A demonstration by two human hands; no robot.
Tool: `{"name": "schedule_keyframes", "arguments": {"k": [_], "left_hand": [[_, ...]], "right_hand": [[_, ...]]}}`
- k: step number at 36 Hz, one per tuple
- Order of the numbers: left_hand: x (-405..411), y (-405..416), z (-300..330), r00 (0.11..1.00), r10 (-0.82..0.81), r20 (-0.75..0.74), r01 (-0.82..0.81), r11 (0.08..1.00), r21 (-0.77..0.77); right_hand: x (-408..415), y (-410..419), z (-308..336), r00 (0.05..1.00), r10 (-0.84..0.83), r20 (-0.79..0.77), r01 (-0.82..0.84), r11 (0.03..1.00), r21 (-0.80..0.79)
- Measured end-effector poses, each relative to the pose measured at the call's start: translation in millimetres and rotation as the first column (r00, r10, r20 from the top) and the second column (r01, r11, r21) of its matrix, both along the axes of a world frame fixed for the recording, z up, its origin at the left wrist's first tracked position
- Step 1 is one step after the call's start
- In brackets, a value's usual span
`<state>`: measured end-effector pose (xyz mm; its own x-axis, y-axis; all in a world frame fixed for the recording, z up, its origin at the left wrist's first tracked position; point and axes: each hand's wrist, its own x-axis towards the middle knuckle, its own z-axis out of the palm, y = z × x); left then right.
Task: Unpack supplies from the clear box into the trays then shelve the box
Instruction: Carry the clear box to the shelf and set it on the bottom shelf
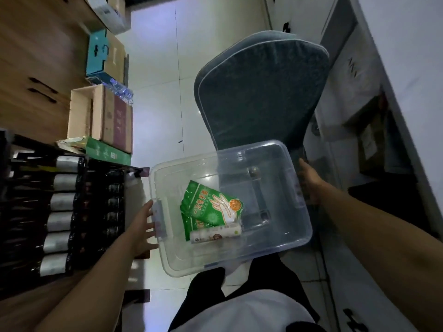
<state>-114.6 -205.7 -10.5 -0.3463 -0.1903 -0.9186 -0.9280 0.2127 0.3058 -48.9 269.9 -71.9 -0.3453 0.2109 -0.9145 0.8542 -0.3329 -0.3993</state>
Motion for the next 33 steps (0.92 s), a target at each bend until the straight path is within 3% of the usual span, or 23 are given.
{"name": "schedule_keyframes", "arguments": {"k": [6, 10, 14, 18, 27, 33], "left_hand": [[-36.4, -2.5, 6.5, 0.982, -0.189, -0.017, 0.189, 0.982, -0.002], [-56.5, 4.1, 0.3, 0.936, -0.349, -0.052, 0.351, 0.936, 0.035], [-66.0, 13.2, -3.5, 0.848, -0.524, -0.079, 0.529, 0.842, 0.100], [-70.2, 23.1, -2.4, 0.755, -0.644, -0.123, 0.655, 0.741, 0.144], [-22.0, 90.1, 28.5, 0.453, -0.879, -0.149, 0.891, 0.441, 0.108], [85.4, 142.1, 52.7, 0.103, -0.971, -0.217, 0.995, 0.100, 0.022]], "right_hand": [[76.4, -20.3, 22.8, 0.977, -0.210, -0.023, 0.208, 0.975, -0.079], [130.9, -47.4, 53.0, 0.927, -0.372, -0.052, 0.371, 0.928, -0.037], [188.6, -96.4, 83.4, 0.842, -0.533, -0.086, 0.538, 0.841, 0.050], [253.6, -158.0, 92.9, 0.698, -0.703, -0.139, 0.716, 0.685, 0.132], [396.8, -296.3, 113.9, 0.361, -0.922, -0.144, 0.931, 0.346, 0.119], [494.5, -378.9, 138.7, 0.154, -0.976, -0.154, 0.978, 0.129, 0.162]]}}
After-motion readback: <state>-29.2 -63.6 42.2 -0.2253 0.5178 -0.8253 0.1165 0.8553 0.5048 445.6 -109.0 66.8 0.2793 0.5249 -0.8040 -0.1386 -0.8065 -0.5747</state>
